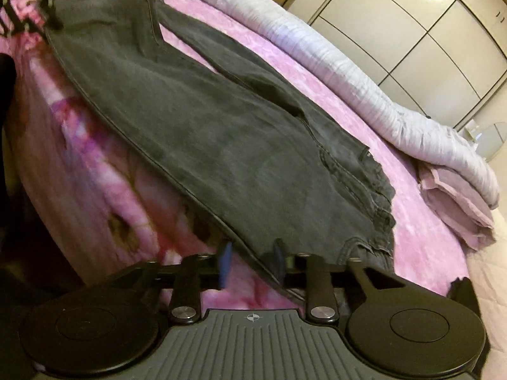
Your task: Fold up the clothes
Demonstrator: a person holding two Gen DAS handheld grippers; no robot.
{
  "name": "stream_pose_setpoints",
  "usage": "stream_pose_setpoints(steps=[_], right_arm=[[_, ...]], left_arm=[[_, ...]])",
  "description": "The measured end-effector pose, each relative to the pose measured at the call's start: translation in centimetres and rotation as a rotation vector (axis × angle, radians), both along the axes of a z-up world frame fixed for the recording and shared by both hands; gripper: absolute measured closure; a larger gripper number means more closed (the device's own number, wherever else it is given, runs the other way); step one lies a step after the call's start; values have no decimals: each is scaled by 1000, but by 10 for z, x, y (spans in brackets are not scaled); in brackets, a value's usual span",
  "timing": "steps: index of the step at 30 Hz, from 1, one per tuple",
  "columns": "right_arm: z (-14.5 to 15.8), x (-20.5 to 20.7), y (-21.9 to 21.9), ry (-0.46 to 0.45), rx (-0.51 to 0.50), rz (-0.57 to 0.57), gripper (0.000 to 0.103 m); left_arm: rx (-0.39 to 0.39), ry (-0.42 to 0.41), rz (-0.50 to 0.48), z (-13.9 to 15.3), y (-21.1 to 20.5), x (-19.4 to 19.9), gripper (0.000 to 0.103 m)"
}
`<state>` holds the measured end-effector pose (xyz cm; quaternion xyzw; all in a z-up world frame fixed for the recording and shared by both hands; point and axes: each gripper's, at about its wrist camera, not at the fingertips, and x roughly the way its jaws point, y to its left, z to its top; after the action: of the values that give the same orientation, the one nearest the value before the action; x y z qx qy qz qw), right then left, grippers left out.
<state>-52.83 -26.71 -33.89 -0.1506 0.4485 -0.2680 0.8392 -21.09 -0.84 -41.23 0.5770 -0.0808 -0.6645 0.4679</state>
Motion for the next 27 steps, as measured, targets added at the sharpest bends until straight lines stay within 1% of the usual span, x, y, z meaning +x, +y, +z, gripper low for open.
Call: stream_pose_setpoints(steps=[2, 3, 5, 7, 9, 12, 13, 15, 17, 18, 19, 20, 21, 22, 23, 25, 27], right_arm=[[0, -1, 5, 6, -2, -6, 66], [0, -1, 9, 2, 0, -7, 66], [0, 0, 16, -5, 4, -9, 64], [-1, 3, 21, -3, 3, -7, 64], [-2, 8, 23, 9, -5, -1, 63], [-5, 18, 25, 31, -11, 12, 63], [-6, 20, 26, 38, -14, 14, 62], [-6, 24, 27, 46, -21, 18, 62], [-5, 27, 26, 47, -23, 13, 62], [-5, 27, 25, 45, -21, 6, 62], [-5, 27, 23, 41, -16, -2, 61], [-5, 28, 21, 37, -10, -10, 61], [-5, 28, 19, 35, -6, -15, 61], [-6, 29, 18, 34, -2, -21, 61], [-6, 30, 17, 32, 1, -26, 60], [-7, 32, 16, 38, 0, -31, 60], [-8, 32, 18, 36, -9, -29, 60]], left_arm=[[-15, 40, 39, 11, 9, 13, 65], [-22, 57, 66, 16, 13, 20, 64], [-32, 75, 155, 24, 23, 40, 62], [-39, 69, 268, 28, 30, 66, 61], [-49, 29, 360, 26, 35, 93, 60], [-31, -104, 393, 7, 40, 117, 60], [-12, -143, 377, -2, 42, 121, 60], [24, -196, 342, -18, 42, 126, 58], [27, -250, 303, -31, 39, 128, 58], [16, -271, 295, -34, 38, 129, 58], [10, -285, 288, -36, 36, 129, 61], [19, -284, 287, -36, 33, 130, 77], [16, -297, 290, -37, 32, 131, 98], [-8, -335, 297, -36, 36, 133, 99], [-16, -352, 305, -31, 48, 140, 99], [-13, -339, 374, -17, 63, 152, 99], [2, -338, 441, -11, 76, 164, 99]])
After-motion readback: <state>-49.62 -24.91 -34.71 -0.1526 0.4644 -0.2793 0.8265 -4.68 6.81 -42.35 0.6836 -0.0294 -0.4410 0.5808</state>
